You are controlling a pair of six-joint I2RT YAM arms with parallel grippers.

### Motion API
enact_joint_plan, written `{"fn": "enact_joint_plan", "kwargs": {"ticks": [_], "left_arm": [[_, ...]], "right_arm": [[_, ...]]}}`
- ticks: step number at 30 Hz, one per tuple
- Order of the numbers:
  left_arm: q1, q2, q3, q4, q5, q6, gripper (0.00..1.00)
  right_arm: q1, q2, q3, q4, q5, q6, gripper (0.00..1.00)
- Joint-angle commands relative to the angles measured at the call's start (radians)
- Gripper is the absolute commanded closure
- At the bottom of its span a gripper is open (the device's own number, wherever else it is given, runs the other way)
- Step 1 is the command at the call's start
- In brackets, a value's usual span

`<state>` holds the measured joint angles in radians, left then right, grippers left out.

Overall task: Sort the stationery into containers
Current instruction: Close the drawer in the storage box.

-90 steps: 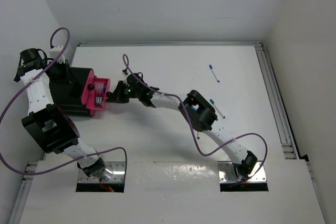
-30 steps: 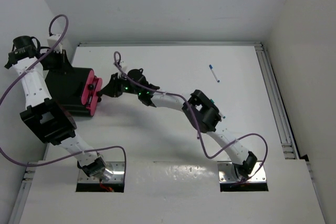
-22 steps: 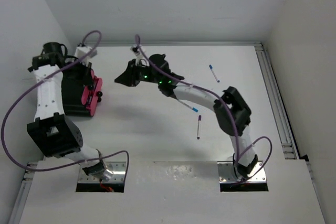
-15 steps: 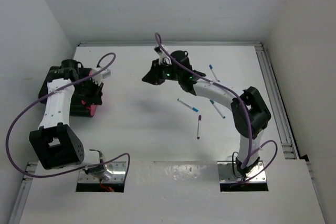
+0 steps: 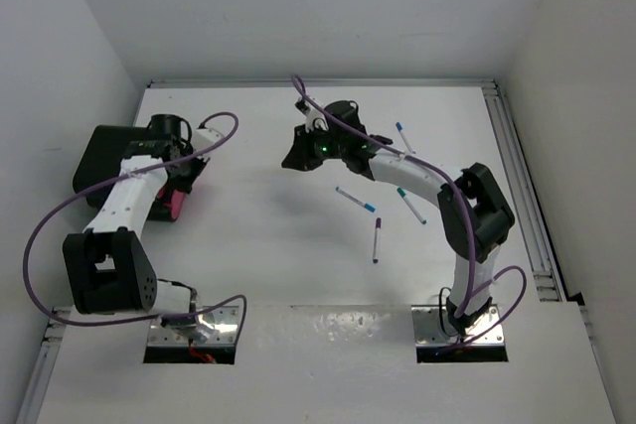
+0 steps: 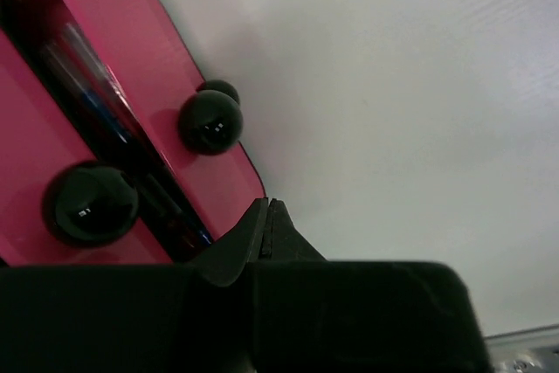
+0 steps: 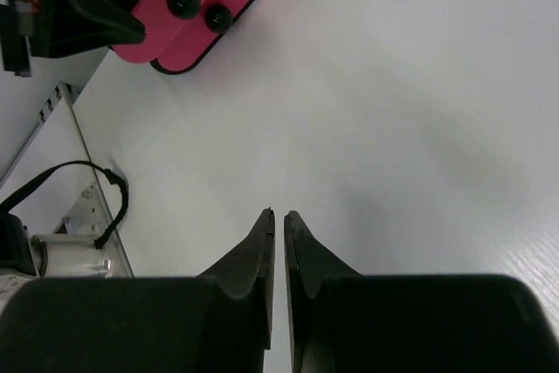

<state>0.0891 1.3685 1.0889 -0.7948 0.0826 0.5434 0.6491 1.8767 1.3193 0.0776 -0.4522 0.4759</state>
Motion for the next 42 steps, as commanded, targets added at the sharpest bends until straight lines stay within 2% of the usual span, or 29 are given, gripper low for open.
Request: {"fn": "enact_joint_plan", "kwargs": {"ticks": [1, 8, 16, 22, 30, 42], "left_arm": [[-0.032, 0.035, -0.014, 0.098, -0.122, -0.046, 1.0], [-0.078, 0.093, -0.026, 0.157, -0.274, -0.057, 1.0], [-0.137, 0.084, -0.066, 0.233, -0.463, -0.036, 1.0], [-0.16, 0.08, -0.104, 0.293, -0.55, 0.009, 1.0], [-0.187, 0.08, -0.144, 0.362, -0.644, 0.046, 1.0], [-0.215, 0.055, -0.192, 0.407, -0.698, 0.082, 0.93]], "right_arm": [[-0.014, 0.013, 0.052, 0.008, -0.017, 0.007, 0.93], [-0.042, 0.006, 0.052, -0.001, -0.02, 0.003, 0.94], [-0.049, 0.001, 0.054, -0.002, -0.022, 0.003, 0.95], [-0.049, 0.002, 0.055, -0.004, -0.022, 0.001, 0.95], [-0.051, 0.006, 0.057, -0.006, -0.022, 0.001, 0.95], [-0.051, 0.006, 0.057, -0.01, -0.023, 0.001, 0.95]]}}
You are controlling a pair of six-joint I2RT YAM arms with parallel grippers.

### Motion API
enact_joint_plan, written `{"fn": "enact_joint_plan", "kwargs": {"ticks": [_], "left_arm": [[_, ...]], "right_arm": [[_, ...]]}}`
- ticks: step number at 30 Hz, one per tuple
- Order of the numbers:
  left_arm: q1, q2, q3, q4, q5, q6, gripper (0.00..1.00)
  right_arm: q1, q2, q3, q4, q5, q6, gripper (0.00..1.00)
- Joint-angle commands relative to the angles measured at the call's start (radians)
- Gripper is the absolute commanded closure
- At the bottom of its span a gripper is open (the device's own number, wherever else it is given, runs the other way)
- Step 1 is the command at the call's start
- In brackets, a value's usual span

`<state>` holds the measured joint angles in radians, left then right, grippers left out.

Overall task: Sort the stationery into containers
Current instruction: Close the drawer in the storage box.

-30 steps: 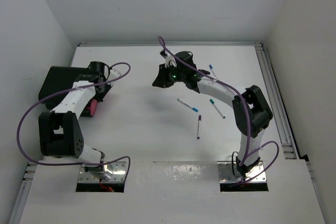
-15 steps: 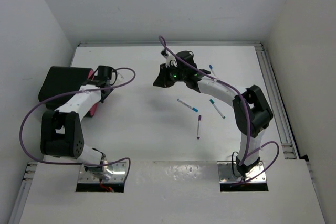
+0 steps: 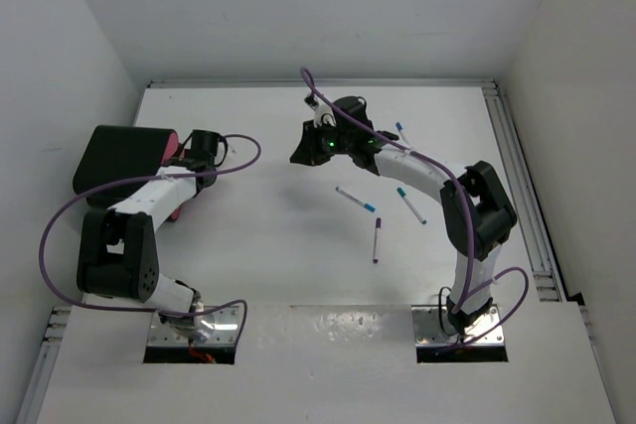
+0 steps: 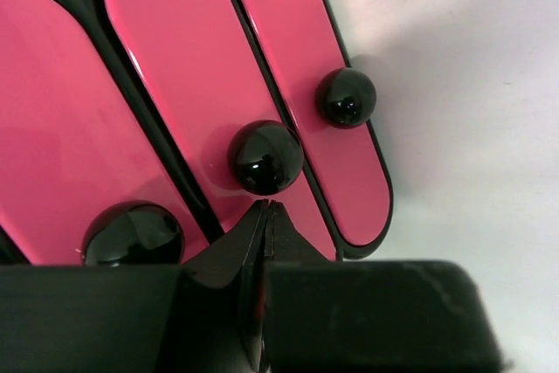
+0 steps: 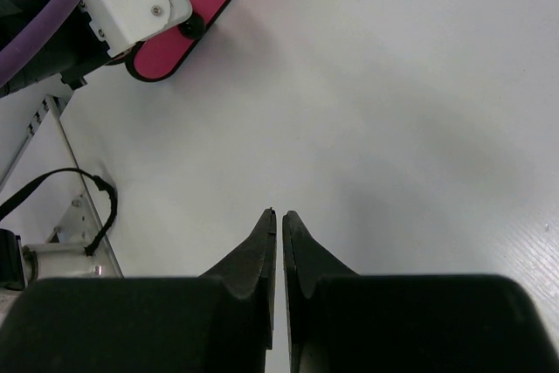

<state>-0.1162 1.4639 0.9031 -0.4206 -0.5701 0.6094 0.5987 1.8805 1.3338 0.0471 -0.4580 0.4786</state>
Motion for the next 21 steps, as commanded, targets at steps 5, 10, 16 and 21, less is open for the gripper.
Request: {"fn": "enact_joint_plan", "kwargs": {"ticks": [5, 10, 16, 21], "left_arm": [[-0.02, -0.042, 0.031, -0.024, 0.001, 0.009, 0.85], [-0.037, -0.06, 0.219, -0.251, 0.221, 0.019, 0.71], [-0.066, -0.066, 0.426, -0.446, 0.401, 0.099, 0.59], [-0.025, -0.057, 0.457, -0.529, 0.476, 0.336, 0.53]], "right_arm": [[0.0, -0.001, 0.044, 0.017, -0.018, -0.005, 0.95], [-0.002, -0.015, 0.041, 0.005, -0.018, -0.014, 0.94], [0.0, -0.032, 0.025, -0.01, -0.018, -0.02, 0.93], [0.0, -0.04, 0.021, -0.015, -0.024, -0.021, 0.93]]}}
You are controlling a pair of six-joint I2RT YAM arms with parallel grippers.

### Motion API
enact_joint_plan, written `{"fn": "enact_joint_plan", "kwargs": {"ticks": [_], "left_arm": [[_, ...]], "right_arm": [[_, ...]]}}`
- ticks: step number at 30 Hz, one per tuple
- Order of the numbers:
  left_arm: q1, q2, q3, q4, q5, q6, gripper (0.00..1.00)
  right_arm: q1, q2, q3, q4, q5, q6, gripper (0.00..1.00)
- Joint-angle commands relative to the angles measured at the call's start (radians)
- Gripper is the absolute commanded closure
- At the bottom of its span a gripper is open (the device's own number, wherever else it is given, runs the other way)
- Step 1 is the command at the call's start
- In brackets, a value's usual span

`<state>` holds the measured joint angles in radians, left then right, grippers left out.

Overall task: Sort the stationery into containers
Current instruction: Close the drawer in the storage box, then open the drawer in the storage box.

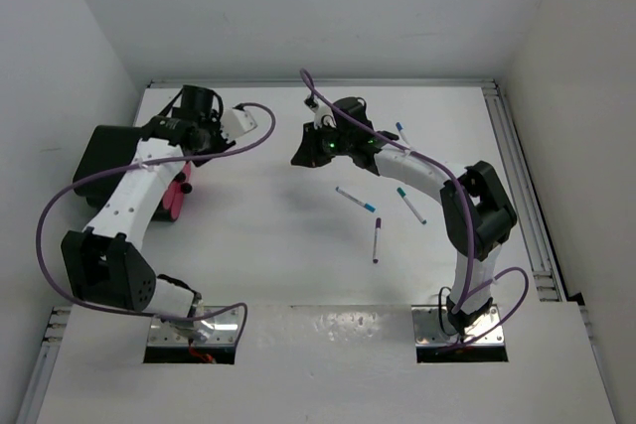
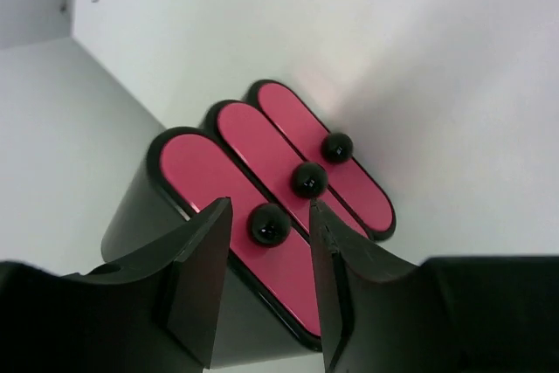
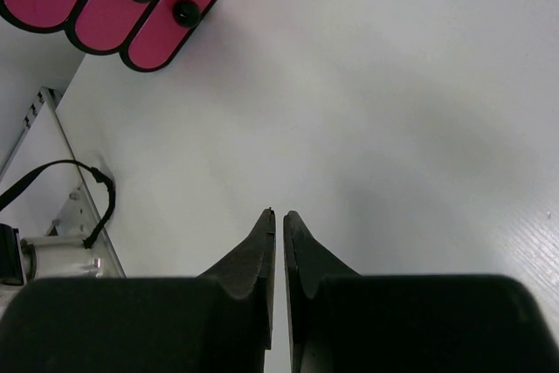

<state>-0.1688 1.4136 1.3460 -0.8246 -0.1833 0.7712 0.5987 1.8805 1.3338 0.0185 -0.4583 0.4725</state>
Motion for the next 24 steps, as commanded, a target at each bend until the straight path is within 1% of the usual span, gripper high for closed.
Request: {"fn": "enact_joint_plan", "kwargs": {"ticks": [1, 3, 4, 5, 7, 8, 9, 11, 14, 17, 20, 24], "left_arm": [[0.041, 0.001, 0.016, -0.146, 0.103, 0.21, 0.53], [0.078, 0.045, 0.045, -0.235, 0.165, 0.313, 0.53], [0.09, 0.082, 0.079, -0.255, 0.179, 0.33, 0.53], [0.1, 0.082, 0.097, -0.278, 0.179, 0.35, 0.53], [0.143, 0.139, 0.145, -0.338, 0.24, 0.399, 0.52], [0.156, 0.157, 0.197, -0.362, 0.273, 0.417, 0.52], [0.169, 0.186, 0.217, -0.386, 0.28, 0.439, 0.51], [0.205, 0.208, 0.24, -0.389, 0.281, 0.485, 0.5], [0.227, 0.214, 0.237, -0.383, 0.281, 0.554, 0.5], [0.238, 0.243, 0.249, -0.432, 0.28, 0.617, 0.5], [0.252, 0.269, 0.26, -0.456, 0.268, 0.643, 0.5], [0.265, 0.277, 0.254, -0.432, 0.249, 0.657, 0.51]], "right_arm": [[0.0, -0.041, 0.021, 0.012, -0.026, -0.015, 0.93], [0.001, -0.041, 0.018, 0.011, -0.029, -0.017, 0.93], [0.0, -0.043, 0.018, 0.009, -0.029, -0.018, 0.93], [0.0, -0.043, 0.019, 0.009, -0.029, -0.018, 0.93], [0.0, -0.044, 0.018, 0.008, -0.029, -0.02, 0.93], [0.0, -0.044, 0.018, 0.008, -0.029, -0.018, 0.93], [0.001, -0.044, 0.016, 0.008, -0.029, -0.02, 0.93], [0.001, -0.043, 0.018, 0.006, -0.031, -0.02, 0.93], [0.001, -0.037, 0.022, 0.001, -0.033, -0.018, 0.93], [0.0, -0.029, 0.03, 0.0, -0.034, -0.012, 0.93], [0.0, -0.024, 0.03, -0.002, -0.036, -0.014, 0.93], [0.0, -0.015, 0.033, 0.0, -0.036, -0.006, 0.93]]}}
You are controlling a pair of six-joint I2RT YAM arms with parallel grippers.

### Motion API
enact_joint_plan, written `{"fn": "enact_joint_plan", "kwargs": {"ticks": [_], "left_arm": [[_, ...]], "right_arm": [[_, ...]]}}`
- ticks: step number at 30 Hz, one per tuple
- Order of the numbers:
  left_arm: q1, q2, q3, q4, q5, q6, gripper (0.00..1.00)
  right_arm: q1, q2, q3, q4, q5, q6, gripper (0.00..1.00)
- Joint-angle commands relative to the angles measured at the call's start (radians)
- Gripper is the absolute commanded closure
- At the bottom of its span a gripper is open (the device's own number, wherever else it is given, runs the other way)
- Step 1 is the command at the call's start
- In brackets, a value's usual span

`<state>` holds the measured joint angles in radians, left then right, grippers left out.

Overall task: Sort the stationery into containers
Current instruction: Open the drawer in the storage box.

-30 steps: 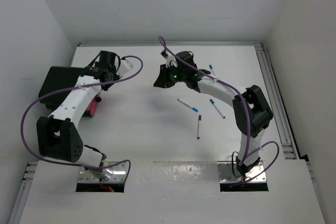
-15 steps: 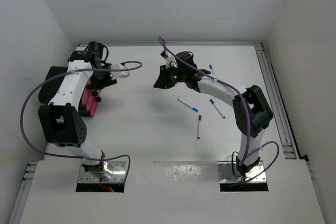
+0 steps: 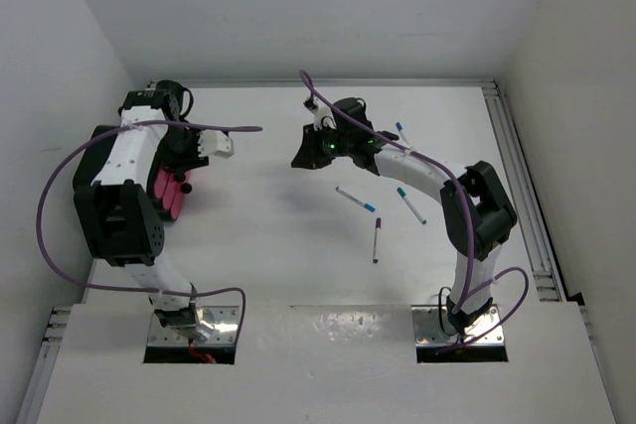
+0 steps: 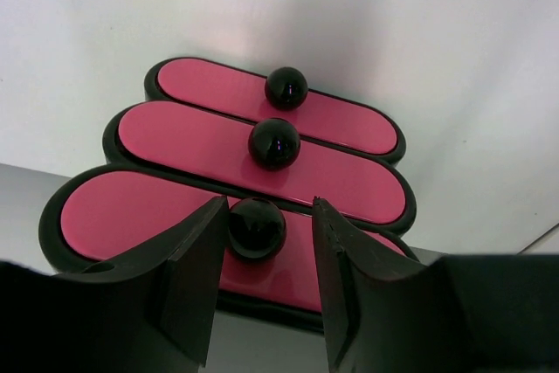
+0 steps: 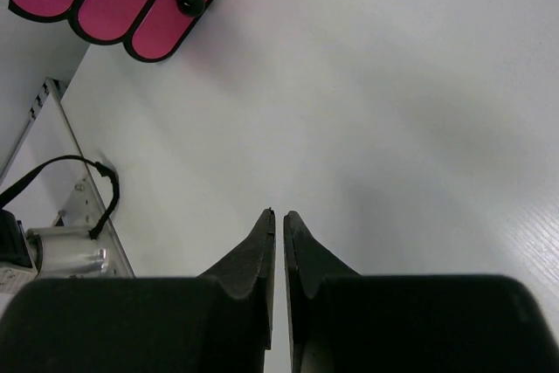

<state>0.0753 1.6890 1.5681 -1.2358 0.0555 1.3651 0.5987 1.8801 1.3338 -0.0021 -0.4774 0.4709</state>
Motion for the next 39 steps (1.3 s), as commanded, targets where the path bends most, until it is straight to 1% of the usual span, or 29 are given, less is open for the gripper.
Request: {"fn": "enact_joint_plan", "kwargs": {"ticks": [1, 11, 14, 17, 18, 20, 21, 25, 28, 39], "left_arm": [[0.023, 0.003, 0.03, -0.014, 0.009, 0.066, 0.51], [0.06, 0.034, 0.014, 0.021, -0.023, 0.1, 0.53], [0.072, 0.035, 0.009, 0.033, -0.026, 0.107, 0.56], [0.075, 0.041, 0.007, 0.039, -0.023, 0.106, 0.67], [0.073, 0.04, 0.006, 0.042, -0.019, 0.107, 0.73], [0.07, 0.035, 0.0, 0.048, -0.006, 0.103, 0.77], [0.066, 0.032, -0.003, 0.05, -0.006, 0.1, 0.82], [0.037, 0.008, -0.019, 0.073, 0.018, 0.092, 0.91], [0.006, 0.0, -0.016, 0.075, 0.029, 0.072, 0.95], [-0.065, -0.003, -0.005, 0.062, 0.07, 0.022, 0.98]], "right_arm": [[0.001, -0.01, 0.036, 0.021, -0.02, -0.003, 0.93], [0.006, 0.005, 0.05, 0.022, -0.027, 0.003, 0.93], [0.004, 0.007, 0.048, 0.022, -0.029, 0.003, 0.93], [0.007, 0.008, 0.051, 0.025, -0.029, 0.003, 0.93], [0.007, 0.01, 0.053, 0.025, -0.029, 0.005, 0.93], [0.007, 0.013, 0.056, 0.024, -0.03, 0.005, 0.93], [0.007, 0.013, 0.057, 0.022, -0.032, 0.003, 0.93], [0.009, 0.016, 0.061, 0.022, -0.03, 0.003, 0.93], [0.009, 0.014, 0.059, 0.022, -0.032, 0.003, 0.93], [0.007, 0.017, 0.059, 0.017, -0.033, -0.005, 0.93]]}}
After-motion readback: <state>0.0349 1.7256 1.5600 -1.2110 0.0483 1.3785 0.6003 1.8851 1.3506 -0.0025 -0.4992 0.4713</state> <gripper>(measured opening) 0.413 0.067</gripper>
